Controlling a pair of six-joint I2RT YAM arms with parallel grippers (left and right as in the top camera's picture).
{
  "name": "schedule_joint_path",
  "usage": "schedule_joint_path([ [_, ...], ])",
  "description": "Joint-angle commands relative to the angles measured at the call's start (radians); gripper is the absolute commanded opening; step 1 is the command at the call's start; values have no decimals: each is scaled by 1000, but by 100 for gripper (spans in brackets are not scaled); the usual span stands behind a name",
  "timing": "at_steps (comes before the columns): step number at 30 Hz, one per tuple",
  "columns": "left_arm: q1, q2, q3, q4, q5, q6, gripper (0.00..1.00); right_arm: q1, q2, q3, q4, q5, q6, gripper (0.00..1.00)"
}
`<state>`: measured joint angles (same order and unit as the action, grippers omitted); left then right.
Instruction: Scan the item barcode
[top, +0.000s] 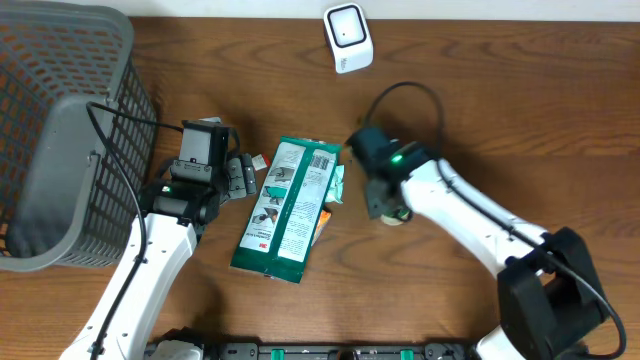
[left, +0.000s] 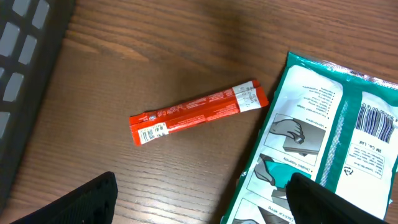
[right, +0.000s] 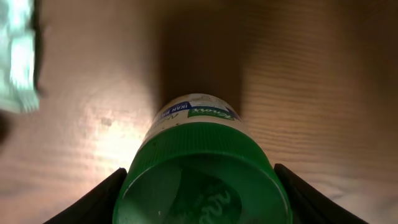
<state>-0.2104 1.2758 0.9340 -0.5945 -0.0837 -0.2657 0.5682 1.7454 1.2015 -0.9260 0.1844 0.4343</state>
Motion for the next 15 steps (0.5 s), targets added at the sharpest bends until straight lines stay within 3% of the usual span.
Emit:
schedule_joint_path([
  [1,5,4,19,0,-3,-6,88,-60,7,-4,14,-149,187,31],
  [3,5,4,19,0,-3,-6,88,-85,7,-4,23,-201,245,36],
  [4,5,4,19,0,-3,-6,88,-92,7,-4,24,-211,262,47],
  [6,5,4,19,0,-3,-6,88,-106,7,-4,26,-211,267,85],
  [7,5,4,19,0,-3,-5,88,-114,7,-4,26,-209,254,99],
  [15,5,4,19,0,-3,-6,88,-150,6,40,47,-219,-105,99],
])
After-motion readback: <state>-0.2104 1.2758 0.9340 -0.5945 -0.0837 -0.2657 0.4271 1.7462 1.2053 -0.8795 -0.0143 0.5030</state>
